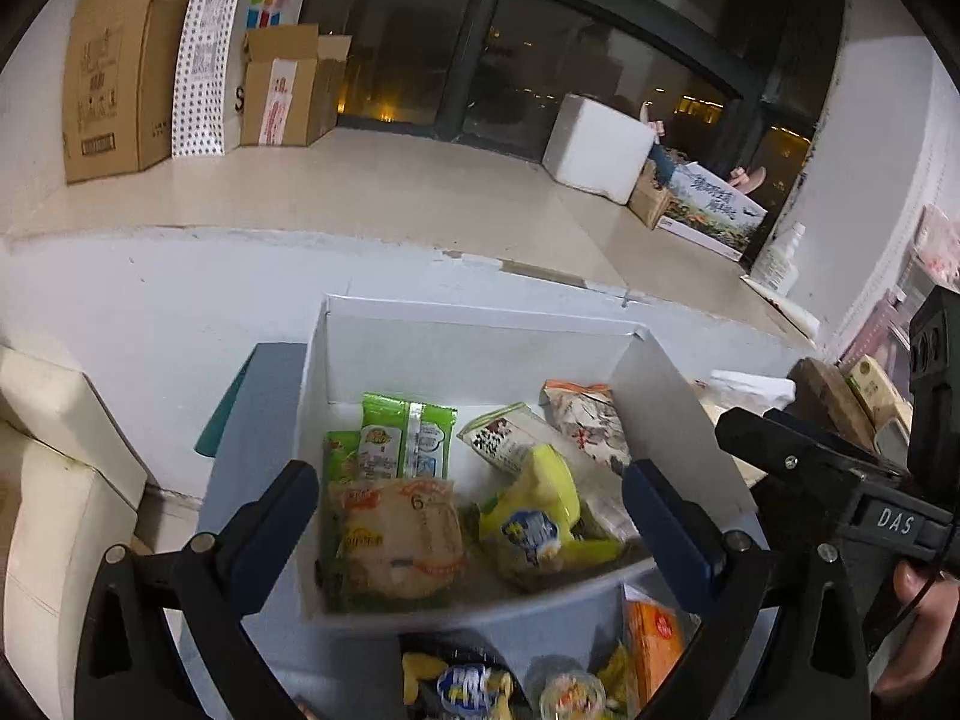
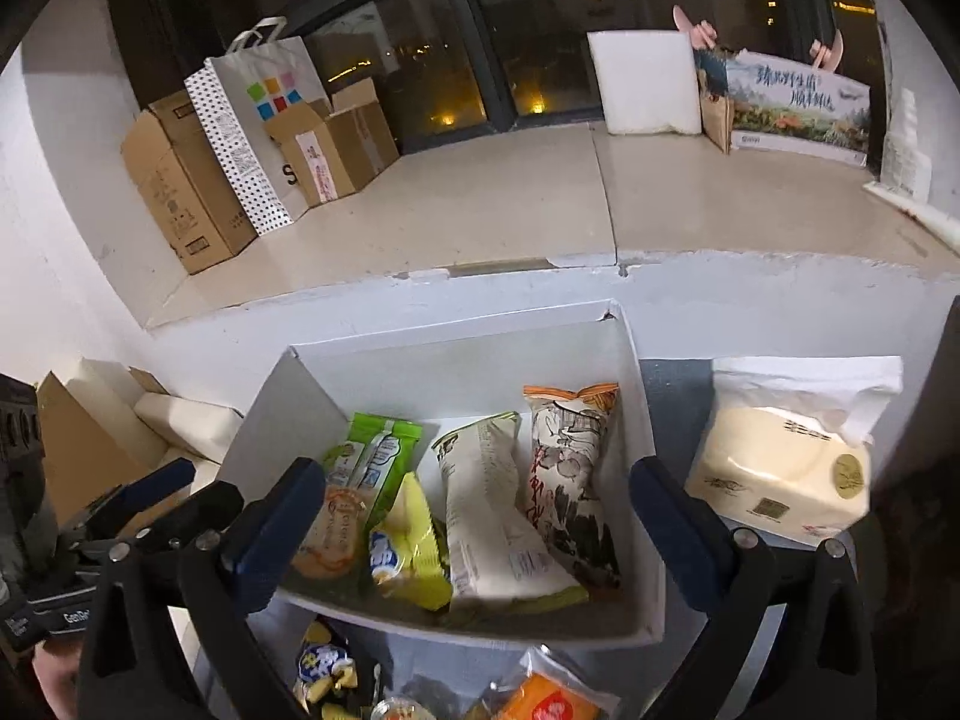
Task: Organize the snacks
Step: 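Place the white snack bag and bread roll into the white box, opening both grippers, then grasp the orange cake packet with the right gripper while left gripper grasps the black-yellow packet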
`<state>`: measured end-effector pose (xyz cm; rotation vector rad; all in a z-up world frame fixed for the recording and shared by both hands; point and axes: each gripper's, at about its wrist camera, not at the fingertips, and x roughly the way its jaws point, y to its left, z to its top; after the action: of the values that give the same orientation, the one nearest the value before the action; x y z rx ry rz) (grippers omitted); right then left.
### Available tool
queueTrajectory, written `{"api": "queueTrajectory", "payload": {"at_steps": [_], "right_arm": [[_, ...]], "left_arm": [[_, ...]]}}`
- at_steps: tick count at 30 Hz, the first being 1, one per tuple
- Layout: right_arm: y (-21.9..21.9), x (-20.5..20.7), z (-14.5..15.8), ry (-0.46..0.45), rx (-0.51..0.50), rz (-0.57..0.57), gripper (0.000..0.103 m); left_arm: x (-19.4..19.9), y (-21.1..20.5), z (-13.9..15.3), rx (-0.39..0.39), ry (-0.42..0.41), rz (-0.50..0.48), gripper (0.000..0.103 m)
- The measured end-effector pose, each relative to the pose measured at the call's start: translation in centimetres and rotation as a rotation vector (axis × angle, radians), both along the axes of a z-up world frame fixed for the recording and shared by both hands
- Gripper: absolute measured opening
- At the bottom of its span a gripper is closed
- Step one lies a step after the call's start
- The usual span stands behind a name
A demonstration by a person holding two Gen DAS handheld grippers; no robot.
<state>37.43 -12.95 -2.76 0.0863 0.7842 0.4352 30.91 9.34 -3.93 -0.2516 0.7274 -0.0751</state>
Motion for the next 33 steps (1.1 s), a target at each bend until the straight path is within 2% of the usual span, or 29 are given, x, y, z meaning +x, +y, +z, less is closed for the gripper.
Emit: {"api": "queueTrajectory", "payload": {"at_steps": [5,11,14,17,18,20,24,28,33], "right_arm": [[-0.5,-4.7,1.3,-0.054,0.001,0.037,0.103],[-2.5,-13.4,2.0,-0.124,-0.006,0.034,0.103],[-4.3,-16.5,0.2,-0.087,0.021,-0.021,0.103],[-5.5,-18.8,-2.5,-0.005,0.067,-0.069,0.103],[-6.0,-19.8,-4.0,0.038,0.083,-0.095,0.103],[-6.3,-20.7,-5.8,0.080,0.104,-0.114,0.103],[-6.4,-20.3,-9.0,0.192,0.124,-0.146,0.103],[-5.8,-18.4,-9.3,0.208,0.122,-0.156,0.103],[-3.6,-15.3,-9.9,0.243,0.066,-0.182,0.103]], "left_arm": [[-5.6,-0.3,2.1,0.029,-0.050,-0.046,0.103],[-14.3,-0.7,3.2,0.028,-0.126,-0.086,0.103],[-18.1,-0.6,1.9,-0.001,-0.123,-0.070,0.103],[-20.0,-0.6,0.2,-0.096,-0.070,-0.094,0.103],[-20.7,-0.8,-0.3,-0.106,-0.064,-0.106,0.103],[-21.7,-1.4,-0.9,-0.075,-0.060,-0.102,0.103],[-22.6,-2.1,-2.2,-0.092,-0.034,-0.113,0.103],[-23.0,-2.5,-2.3,-0.071,-0.057,-0.122,0.103],[-23.1,-2.9,-3.0,-0.031,-0.063,-0.141,0.103]]}}
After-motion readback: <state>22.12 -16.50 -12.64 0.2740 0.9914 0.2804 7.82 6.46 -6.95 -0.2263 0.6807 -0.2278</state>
